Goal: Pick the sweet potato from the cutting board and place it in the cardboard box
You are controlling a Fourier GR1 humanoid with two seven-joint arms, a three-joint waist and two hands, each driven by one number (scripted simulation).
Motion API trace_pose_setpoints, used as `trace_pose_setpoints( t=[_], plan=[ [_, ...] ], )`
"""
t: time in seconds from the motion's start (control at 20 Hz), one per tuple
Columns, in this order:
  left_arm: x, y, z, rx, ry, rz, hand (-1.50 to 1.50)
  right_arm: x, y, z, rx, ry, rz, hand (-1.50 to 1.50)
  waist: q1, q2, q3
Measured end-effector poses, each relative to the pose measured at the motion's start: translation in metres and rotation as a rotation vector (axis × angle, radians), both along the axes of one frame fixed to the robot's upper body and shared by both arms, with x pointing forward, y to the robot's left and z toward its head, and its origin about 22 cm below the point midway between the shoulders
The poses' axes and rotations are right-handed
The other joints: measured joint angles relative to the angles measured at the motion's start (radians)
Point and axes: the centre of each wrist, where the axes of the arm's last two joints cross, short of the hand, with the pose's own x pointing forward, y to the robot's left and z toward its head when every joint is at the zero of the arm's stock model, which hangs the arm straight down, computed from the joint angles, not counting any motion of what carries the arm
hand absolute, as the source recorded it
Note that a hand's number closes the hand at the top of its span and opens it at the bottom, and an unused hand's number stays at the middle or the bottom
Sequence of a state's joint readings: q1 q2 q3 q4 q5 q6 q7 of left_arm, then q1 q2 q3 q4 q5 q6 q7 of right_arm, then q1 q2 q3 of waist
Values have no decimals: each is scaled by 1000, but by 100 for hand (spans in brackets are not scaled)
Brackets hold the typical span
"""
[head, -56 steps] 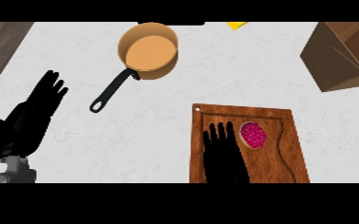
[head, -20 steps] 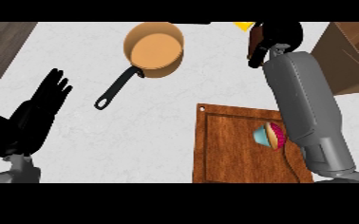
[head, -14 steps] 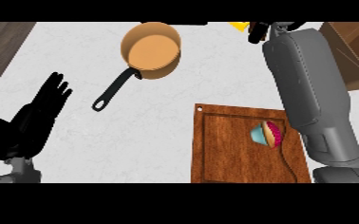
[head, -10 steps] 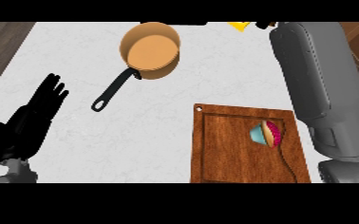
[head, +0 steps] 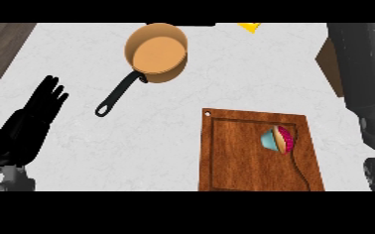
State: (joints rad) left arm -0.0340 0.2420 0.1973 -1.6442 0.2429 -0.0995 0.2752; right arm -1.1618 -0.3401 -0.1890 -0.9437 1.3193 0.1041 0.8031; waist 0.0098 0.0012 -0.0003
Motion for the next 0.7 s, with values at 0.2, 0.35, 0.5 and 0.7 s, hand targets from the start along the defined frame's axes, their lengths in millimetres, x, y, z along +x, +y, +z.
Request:
trace_pose_setpoints(
  t=[0.2,0.35,0.5,0.7],
  plan=[
    [3,4,-1,-1,1,-3,0,2,-34,-1,-19,41,-21,150,-1,1,0],
    [4,0,-3,2,-1,-5,0,4,-59,-7,-18,40,-22,150,1,2,0],
    [7,-5,-3,1,-6,-9,0,5,-79,-20,-20,29,-18,150,2,3,0],
    [4,-7,1,-1,-3,-12,0,5,-106,-41,-18,34,-10,150,6,3,1]
  ],
)
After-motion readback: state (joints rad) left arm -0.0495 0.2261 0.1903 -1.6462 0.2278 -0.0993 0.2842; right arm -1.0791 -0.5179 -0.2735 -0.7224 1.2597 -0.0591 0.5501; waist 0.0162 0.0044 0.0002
